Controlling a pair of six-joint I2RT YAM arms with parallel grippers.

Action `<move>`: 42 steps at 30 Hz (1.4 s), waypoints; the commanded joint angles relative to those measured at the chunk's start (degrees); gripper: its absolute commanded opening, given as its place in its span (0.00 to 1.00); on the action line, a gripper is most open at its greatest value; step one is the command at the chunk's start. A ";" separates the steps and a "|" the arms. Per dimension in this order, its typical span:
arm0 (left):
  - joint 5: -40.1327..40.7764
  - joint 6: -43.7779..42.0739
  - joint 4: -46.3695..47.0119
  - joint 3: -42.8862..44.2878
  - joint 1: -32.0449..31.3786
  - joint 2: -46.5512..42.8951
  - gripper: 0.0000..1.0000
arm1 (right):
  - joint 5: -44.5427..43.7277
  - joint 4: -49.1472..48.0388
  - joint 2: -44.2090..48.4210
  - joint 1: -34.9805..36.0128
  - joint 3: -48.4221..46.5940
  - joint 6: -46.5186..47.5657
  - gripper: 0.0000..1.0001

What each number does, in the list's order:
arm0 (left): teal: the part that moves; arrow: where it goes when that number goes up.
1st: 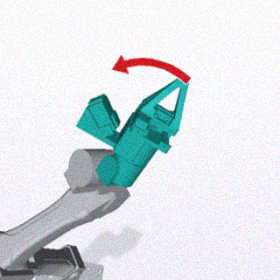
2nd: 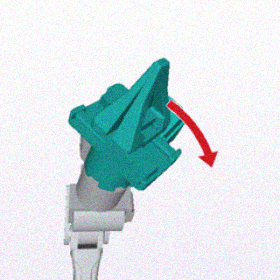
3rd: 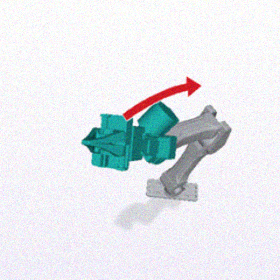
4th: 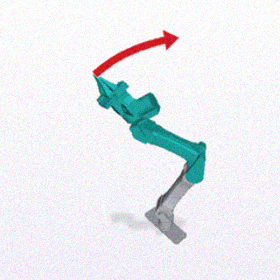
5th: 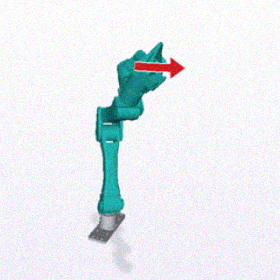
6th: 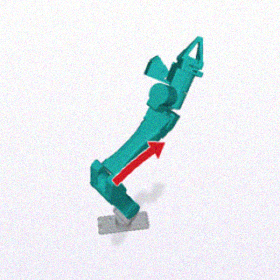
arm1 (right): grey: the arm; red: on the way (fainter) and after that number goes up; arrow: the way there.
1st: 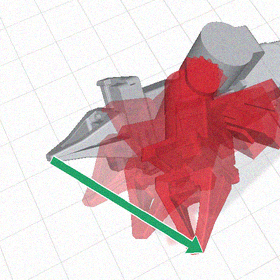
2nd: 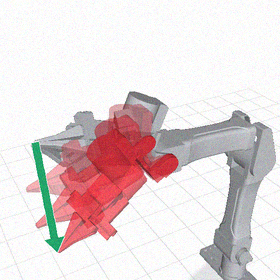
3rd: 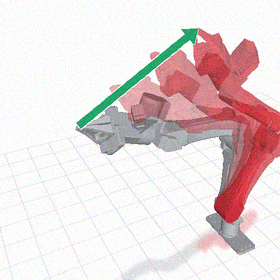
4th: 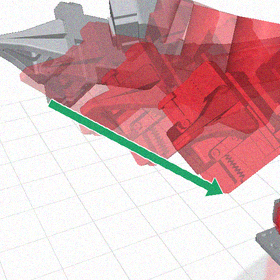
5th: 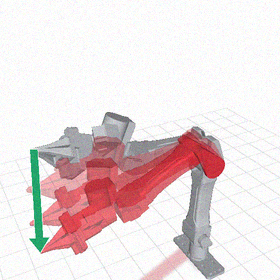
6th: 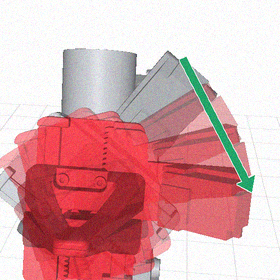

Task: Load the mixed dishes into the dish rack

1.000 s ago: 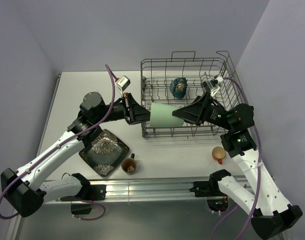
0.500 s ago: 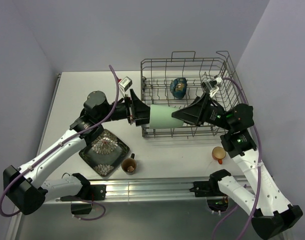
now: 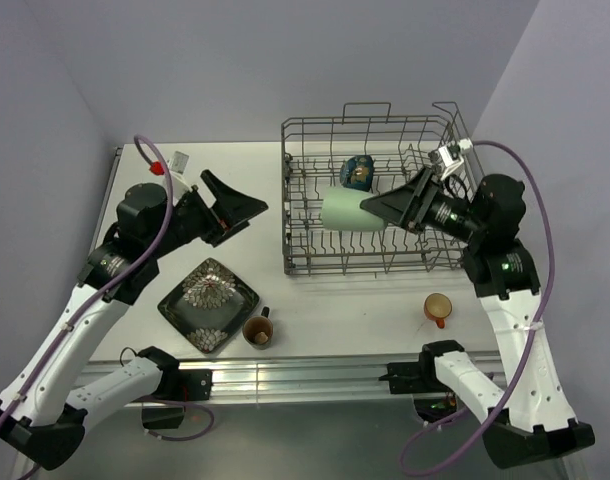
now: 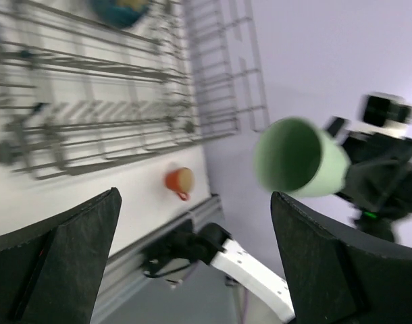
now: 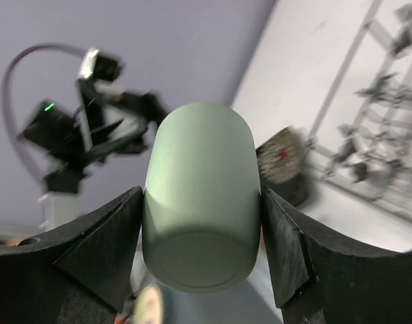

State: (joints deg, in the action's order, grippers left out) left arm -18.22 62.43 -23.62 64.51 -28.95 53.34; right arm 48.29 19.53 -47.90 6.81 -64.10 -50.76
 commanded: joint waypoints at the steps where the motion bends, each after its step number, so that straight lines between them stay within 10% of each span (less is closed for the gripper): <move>1: 11.71 -5.83 -17.57 4.39 0.30 1.23 0.99 | -12.99 18.41 -4.56 -0.92 -10.41 16.70 0.00; 5: 10.75 -7.15 -21.46 2.38 0.30 1.77 0.99 | -29.81 33.98 -14.30 -1.18 -21.23 24.03 0.00; 18: 7.67 -8.47 -24.98 -5.62 0.30 2.91 0.95 | -60.58 40.24 -31.99 -1.53 -29.86 28.26 0.00; 42: 6.53 -11.90 -27.18 -6.33 0.30 4.84 0.95 | -64.91 33.82 -45.96 -1.80 -31.44 29.32 0.00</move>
State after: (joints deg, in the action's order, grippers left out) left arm -10.72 52.16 -50.52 58.06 -28.71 58.43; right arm -15.57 56.69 -92.62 5.58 -92.68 -21.78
